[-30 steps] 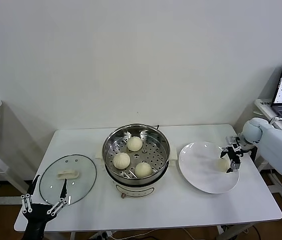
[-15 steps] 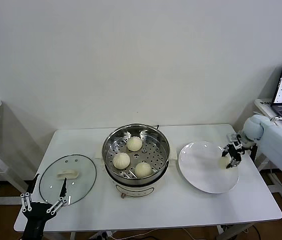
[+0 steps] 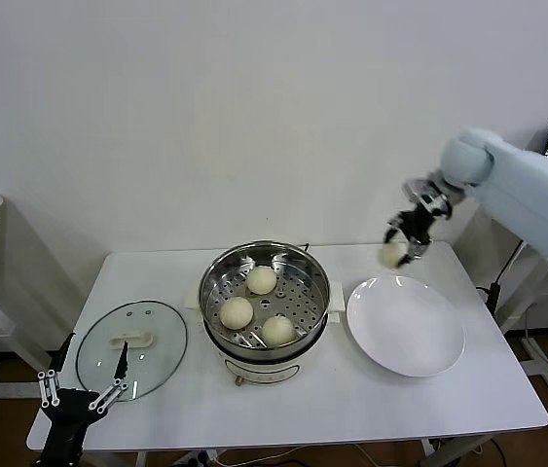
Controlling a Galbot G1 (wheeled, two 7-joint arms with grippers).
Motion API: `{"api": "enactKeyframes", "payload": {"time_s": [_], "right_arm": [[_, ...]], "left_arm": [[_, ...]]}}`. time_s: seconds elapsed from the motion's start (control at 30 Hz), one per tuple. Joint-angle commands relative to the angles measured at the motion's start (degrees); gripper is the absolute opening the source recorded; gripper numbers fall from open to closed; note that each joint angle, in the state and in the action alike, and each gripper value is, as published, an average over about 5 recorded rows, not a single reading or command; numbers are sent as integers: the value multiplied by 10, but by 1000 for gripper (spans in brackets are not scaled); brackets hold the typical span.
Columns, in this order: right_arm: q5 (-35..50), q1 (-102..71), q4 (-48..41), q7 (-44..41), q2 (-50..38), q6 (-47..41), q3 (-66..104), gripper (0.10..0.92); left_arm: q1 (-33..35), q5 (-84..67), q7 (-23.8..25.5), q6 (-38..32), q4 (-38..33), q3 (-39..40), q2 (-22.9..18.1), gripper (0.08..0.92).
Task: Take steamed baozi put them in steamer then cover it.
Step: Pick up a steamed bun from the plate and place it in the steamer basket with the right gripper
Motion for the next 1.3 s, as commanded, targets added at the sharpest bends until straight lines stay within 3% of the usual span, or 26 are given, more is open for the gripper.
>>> {"api": "enactKeyframes", "payload": {"time_s": [0.03,0.5,1.3], "right_arm": [[116,117,112,24,85,-52,-108,645],[77,47,90,79,157,-78,-145,645],[22,-15,61,93,165,-79,-146,638]], "left_arm": [[0,2,-1,4,-1,1,-1,823],[-4,0,-2,1,3,-7,-3,823],[-4,-3,-3,2,1,-10,-4,823]]}}
